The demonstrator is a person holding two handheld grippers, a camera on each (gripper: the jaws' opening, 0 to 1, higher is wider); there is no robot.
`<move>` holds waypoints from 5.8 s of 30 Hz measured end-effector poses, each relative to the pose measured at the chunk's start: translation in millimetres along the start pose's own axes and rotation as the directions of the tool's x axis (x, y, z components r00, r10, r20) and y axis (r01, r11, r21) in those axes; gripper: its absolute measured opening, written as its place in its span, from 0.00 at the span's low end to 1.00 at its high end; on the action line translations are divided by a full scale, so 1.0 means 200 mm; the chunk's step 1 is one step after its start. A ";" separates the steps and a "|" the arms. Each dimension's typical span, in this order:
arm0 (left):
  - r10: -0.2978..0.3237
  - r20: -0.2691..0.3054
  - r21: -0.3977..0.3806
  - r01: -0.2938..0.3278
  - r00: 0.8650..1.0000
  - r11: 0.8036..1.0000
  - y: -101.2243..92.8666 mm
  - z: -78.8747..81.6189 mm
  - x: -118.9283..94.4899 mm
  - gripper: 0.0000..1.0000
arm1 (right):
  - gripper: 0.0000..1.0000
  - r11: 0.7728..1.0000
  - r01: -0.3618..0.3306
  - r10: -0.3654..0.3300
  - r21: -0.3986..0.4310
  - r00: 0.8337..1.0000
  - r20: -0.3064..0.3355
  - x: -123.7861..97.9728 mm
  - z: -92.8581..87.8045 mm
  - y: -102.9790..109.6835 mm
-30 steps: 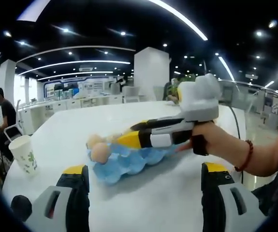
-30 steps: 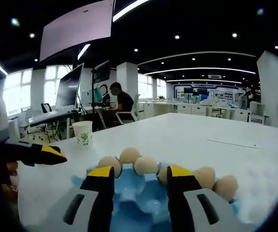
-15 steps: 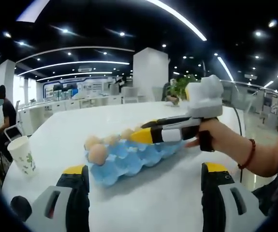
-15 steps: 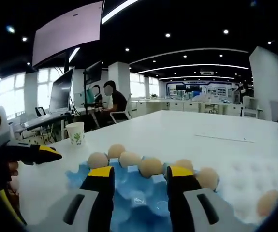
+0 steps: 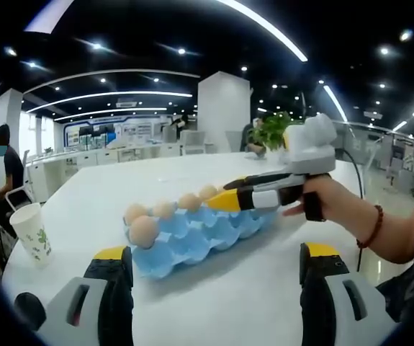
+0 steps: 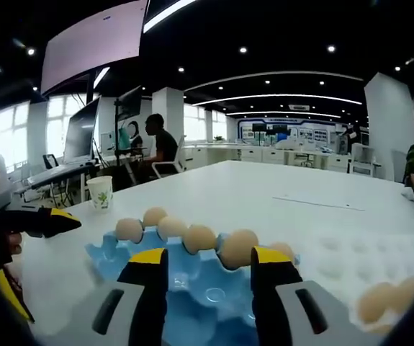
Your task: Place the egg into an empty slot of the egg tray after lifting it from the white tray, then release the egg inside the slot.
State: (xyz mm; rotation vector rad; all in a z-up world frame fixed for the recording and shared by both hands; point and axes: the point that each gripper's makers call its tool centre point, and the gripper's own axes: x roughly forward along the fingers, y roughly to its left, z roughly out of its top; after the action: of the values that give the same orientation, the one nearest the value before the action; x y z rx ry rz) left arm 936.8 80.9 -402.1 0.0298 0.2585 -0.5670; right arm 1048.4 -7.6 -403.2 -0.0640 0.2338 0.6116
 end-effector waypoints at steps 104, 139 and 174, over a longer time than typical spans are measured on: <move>0.029 -0.018 0.005 -0.029 0.999 1.000 0.03 -0.01 0.05 0.97 | 0.27 0.856 0.463 -0.446 0.228 0.886 -0.128 -0.42 -0.14 -0.77; 0.033 -0.024 0.017 -0.033 0.999 0.999 0.01 -0.01 0.04 0.95 | 0.27 0.883 0.398 -0.394 0.250 0.917 -0.070 -0.43 -0.09 -0.70; 0.041 -0.004 0.015 -0.041 0.999 0.999 0.03 -0.01 -0.01 0.96 | 0.27 0.953 0.230 -0.224 0.196 0.973 -0.053 -0.26 0.00 -0.37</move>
State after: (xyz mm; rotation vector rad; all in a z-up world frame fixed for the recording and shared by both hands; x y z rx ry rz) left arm 938.3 86.2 -403.2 0.0509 0.2575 -0.5284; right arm 1048.8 -97.1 -392.4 0.0942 0.3123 0.3551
